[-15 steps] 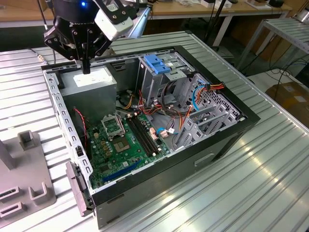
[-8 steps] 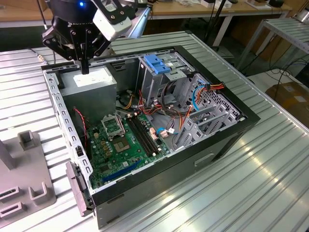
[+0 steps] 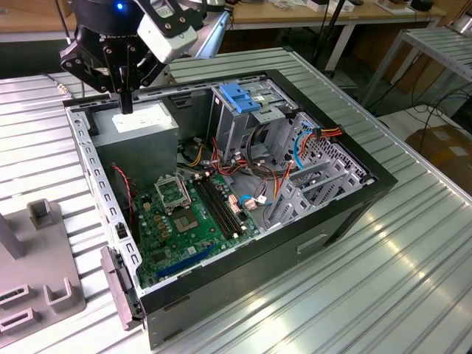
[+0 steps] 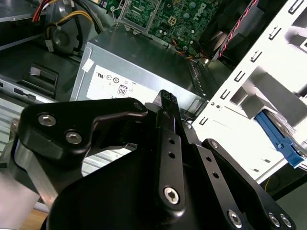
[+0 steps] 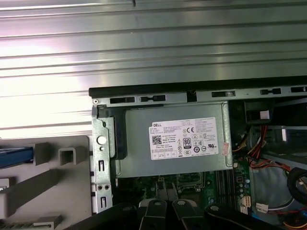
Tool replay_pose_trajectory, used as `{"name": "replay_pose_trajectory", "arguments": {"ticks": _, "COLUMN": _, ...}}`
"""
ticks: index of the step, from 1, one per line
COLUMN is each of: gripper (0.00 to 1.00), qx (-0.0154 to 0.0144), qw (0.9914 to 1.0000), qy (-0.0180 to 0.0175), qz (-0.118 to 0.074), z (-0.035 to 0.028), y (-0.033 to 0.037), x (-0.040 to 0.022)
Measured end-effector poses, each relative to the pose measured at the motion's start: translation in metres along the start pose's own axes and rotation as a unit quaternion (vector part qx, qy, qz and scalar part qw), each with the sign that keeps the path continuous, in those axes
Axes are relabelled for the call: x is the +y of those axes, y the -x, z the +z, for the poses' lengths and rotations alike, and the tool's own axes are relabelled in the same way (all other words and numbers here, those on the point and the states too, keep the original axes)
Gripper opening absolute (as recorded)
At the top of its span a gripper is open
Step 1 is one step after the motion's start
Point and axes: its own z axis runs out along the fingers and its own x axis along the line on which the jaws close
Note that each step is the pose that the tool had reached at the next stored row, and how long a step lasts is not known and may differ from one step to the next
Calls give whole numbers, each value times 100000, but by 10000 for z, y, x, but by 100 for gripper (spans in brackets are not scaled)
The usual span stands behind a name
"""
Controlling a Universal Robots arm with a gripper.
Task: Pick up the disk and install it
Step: 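Reach for the disk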
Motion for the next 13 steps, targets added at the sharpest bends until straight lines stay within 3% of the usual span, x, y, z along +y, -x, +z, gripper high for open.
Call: {"name": "replay_pose_trajectory", "arguments": {"ticks": 13, "gripper": 11, "qx": 3, "qw": 100000, "qy": 0, "qz": -2, "z": -1, "y": -45, "x": -3}}
